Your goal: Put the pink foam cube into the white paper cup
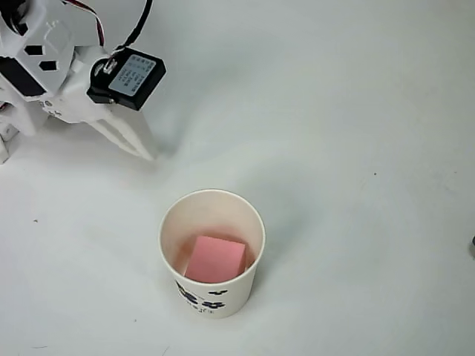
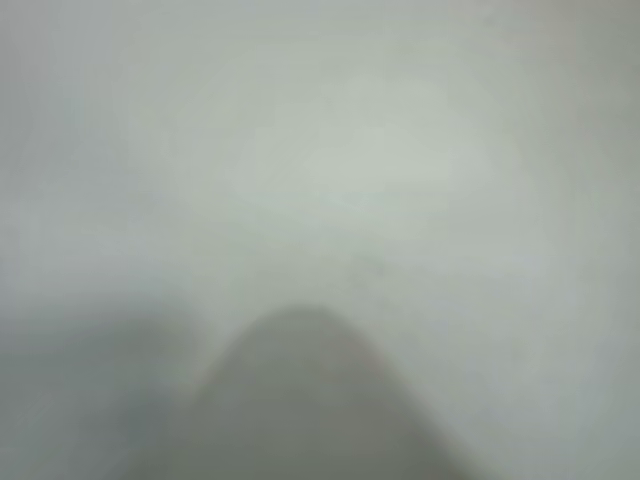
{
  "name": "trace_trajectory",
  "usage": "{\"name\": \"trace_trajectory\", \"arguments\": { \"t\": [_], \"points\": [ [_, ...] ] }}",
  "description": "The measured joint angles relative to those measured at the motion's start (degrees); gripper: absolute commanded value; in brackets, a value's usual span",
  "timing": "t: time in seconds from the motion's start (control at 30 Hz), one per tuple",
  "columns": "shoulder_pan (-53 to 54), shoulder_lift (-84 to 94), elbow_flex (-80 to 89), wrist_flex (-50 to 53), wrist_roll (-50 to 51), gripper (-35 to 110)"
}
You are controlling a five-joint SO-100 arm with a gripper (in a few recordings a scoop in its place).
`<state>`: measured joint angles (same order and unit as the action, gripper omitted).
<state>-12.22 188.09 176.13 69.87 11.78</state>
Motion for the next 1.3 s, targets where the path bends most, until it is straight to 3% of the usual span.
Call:
{"name": "trace_trajectory", "arguments": {
  "t": [0.43, 0.7, 1.0, 1.3],
  "points": [
    [5.0, 0.0, 0.0, 0.0, -4.4, 0],
    [4.8, 0.0, 0.0, 1.4, -10.9, 0],
    [12.0, 0.0, 0.0, 2.7, -18.3, 0],
    [12.4, 0.1, 0.0, 2.9, -19.5, 0]
  ]
}}
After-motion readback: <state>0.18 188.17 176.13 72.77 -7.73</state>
